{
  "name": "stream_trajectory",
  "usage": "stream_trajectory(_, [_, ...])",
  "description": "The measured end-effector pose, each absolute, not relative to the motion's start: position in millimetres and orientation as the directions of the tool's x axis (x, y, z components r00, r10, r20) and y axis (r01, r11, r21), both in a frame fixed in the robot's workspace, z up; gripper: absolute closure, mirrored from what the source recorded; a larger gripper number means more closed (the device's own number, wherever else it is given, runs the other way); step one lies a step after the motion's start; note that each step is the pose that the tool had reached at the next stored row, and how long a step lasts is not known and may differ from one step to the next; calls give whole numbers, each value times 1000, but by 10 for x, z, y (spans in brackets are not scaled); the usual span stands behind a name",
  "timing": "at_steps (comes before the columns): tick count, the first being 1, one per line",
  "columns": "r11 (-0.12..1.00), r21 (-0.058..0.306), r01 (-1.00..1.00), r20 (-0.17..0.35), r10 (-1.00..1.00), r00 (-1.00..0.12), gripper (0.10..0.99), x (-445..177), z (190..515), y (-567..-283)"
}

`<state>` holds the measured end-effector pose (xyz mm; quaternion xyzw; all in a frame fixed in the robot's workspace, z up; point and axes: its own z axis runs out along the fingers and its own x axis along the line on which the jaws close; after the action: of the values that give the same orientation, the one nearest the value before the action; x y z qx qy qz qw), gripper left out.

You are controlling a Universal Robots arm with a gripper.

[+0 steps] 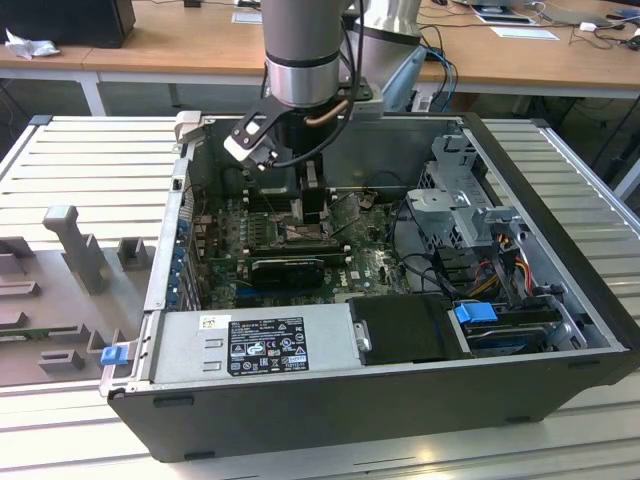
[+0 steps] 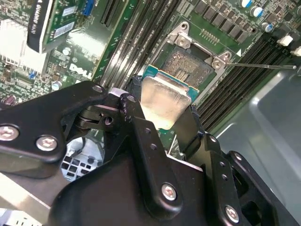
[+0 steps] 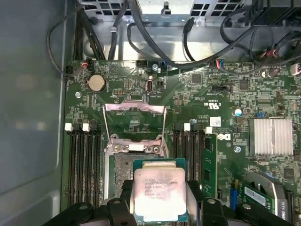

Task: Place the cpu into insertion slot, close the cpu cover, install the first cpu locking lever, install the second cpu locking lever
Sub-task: 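Place the cpu into insertion slot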

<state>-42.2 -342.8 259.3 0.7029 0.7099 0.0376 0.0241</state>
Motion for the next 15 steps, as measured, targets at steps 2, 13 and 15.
stream_trajectory(2, [9,87,996,19,1000,-11,557,-424,2555,-3406])
stream_trajectory(13, [8,87,996,19,1000,-10,557,-465,2343,-3349])
stream_trajectory(15, [6,87,996,19,1000,-8,557,-476,2330,-3329])
